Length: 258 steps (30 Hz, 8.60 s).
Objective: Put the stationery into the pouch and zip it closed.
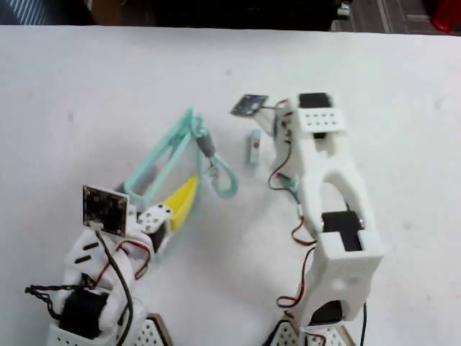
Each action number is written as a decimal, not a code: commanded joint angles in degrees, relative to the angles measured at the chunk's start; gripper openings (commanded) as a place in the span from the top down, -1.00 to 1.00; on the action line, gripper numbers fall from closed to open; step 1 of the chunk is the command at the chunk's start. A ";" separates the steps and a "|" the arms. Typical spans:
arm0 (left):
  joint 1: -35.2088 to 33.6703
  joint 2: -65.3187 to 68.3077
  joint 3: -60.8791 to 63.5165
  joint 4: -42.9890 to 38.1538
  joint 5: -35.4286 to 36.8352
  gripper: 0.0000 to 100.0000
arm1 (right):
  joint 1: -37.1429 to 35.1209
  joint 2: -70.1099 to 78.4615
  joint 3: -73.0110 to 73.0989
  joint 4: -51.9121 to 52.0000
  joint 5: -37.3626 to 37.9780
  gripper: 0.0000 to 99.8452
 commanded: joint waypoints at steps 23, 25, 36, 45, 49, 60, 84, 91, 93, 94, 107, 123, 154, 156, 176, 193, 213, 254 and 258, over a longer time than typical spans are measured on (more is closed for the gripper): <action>0.13 0.31 -0.35 -1.49 0.70 0.46 | 2.68 -3.03 13.63 -16.57 -1.14 0.66; 0.13 0.31 -0.35 -1.49 0.70 0.46 | 2.68 -3.03 14.07 -17.54 -1.14 0.66; 0.13 0.31 -0.35 -1.49 0.70 0.46 | 2.77 -2.95 14.15 -17.89 -1.14 0.66; 0.13 0.31 -0.35 -1.49 0.70 0.46 | 2.59 1.19 13.63 -17.98 -0.79 0.66; 0.13 0.31 -0.35 -1.49 0.70 0.46 | 2.77 5.67 11.25 -18.24 -1.14 0.75; 0.13 0.31 -0.35 -1.49 0.70 0.46 | 3.38 6.29 9.41 -17.98 -1.23 0.92; 5.23 0.31 -4.22 5.19 0.35 0.45 | -11.03 -52.35 9.32 -20.88 -24.62 0.92; 4.97 0.31 -4.40 5.27 0.26 0.45 | -34.24 -65.98 9.32 -30.99 -31.38 0.92; 4.97 0.31 -4.40 5.27 0.26 0.45 | -38.46 -68.00 9.32 -33.36 -33.85 0.92; 4.97 0.31 -4.40 5.19 0.26 0.45 | -40.04 -68.35 9.32 -33.98 -35.52 0.92; 4.97 0.31 -4.31 4.31 0.26 0.45 | -44.09 -68.44 21.54 -41.19 -54.86 0.92; 4.97 0.31 -4.31 4.31 0.26 0.45 | -44.00 -68.79 32.88 -48.84 -54.59 0.92; 4.97 0.31 -4.31 4.40 0.26 0.46 | -34.68 -75.74 25.23 -41.54 -50.55 0.62; 4.88 0.31 -4.31 4.40 0.26 0.46 | -30.20 -75.47 24.97 -40.48 -50.55 0.62; -4.97 0.31 0.26 -4.31 0.26 0.75 | -9.45 -36.88 24.97 -40.13 -50.29 0.62; 0.22 0.31 0.35 -2.55 0.26 0.75 | -8.75 -15.08 25.32 -43.38 -50.64 0.62; 1.89 0.31 -0.09 -0.53 0.62 0.59 | -8.92 -7.43 24.97 -49.01 -50.20 0.76; 2.24 0.31 -0.09 -0.53 0.53 0.58 | -7.96 -15.16 20.04 -34.33 -50.11 0.96; 2.24 0.31 -0.09 -0.62 0.53 0.58 | -4.26 -22.55 20.13 -31.08 -50.11 0.96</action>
